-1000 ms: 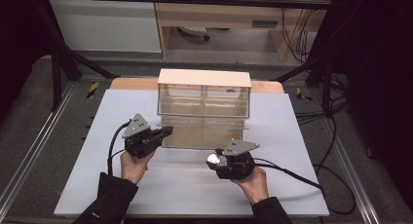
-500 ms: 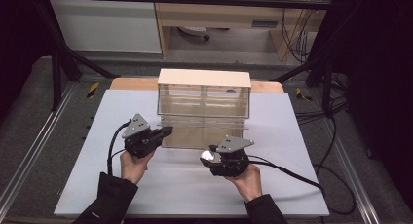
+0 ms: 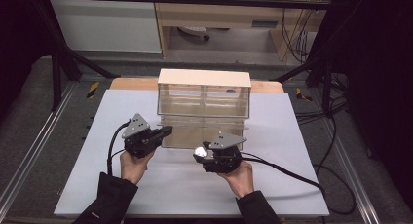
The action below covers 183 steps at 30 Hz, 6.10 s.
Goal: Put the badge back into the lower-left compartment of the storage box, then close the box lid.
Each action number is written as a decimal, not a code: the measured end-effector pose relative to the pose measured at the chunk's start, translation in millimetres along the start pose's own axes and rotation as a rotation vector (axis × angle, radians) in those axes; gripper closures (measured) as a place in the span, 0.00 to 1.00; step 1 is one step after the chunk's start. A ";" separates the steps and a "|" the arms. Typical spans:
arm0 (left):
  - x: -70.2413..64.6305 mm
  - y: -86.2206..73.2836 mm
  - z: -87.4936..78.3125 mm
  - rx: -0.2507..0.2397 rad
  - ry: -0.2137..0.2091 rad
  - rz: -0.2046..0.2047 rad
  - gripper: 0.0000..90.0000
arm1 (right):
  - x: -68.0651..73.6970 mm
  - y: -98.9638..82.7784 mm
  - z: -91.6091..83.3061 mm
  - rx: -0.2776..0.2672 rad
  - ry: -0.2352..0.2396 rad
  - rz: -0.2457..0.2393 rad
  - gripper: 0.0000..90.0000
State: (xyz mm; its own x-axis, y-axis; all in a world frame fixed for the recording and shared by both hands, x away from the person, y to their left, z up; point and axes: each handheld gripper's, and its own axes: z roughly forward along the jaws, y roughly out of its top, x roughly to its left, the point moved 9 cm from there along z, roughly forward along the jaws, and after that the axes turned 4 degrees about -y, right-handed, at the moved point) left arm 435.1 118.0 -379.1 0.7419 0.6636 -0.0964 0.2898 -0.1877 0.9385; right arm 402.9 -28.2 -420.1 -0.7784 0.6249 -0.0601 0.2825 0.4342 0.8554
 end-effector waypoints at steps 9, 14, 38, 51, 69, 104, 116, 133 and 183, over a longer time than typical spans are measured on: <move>0.0 0.2 -0.2 0.000 0.001 0.001 0.99 | -0.7 6.2 6.5 -0.015 -0.006 0.011 0.52; 0.1 0.2 -0.1 -0.001 0.000 0.000 0.99 | -1.2 8.2 13.0 -0.011 -0.005 0.013 0.52; 1.0 0.9 -1.0 -0.005 0.001 -0.001 0.99 | -3.3 23.3 44.6 -0.067 -0.049 0.033 0.52; 1.6 1.3 -1.7 -0.007 0.003 -0.002 0.99 | -9.2 21.6 57.2 -0.091 -0.087 0.052 0.52; 1.0 1.0 -1.2 -0.006 0.003 0.001 0.99 | -14.0 12.8 69.7 -0.055 -0.116 0.074 0.51; 0.9 0.7 -1.1 -0.003 0.006 0.005 0.99 | -17.1 -5.7 10.5 0.031 -0.066 0.119 0.09; 1.2 0.7 -1.0 -0.002 0.007 0.006 0.99 | -33.2 -27.1 -12.3 0.059 -0.089 0.142 0.02; 0.8 0.3 -0.7 0.001 0.004 0.005 0.99 | -60.9 -60.6 -43.9 0.070 -0.130 0.201 0.01; -2.4 -8.0 2.6 0.039 -0.001 0.017 0.99 | -98.5 -126.3 -75.4 0.099 -0.180 0.246 0.01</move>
State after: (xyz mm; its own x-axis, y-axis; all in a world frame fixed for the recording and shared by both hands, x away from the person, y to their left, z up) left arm 432.6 116.0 -387.2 0.7479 0.6589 -0.0807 0.3004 -0.2275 0.9263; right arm 401.6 -193.5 -483.4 -0.5705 0.8201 0.0450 0.5101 0.3108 0.8020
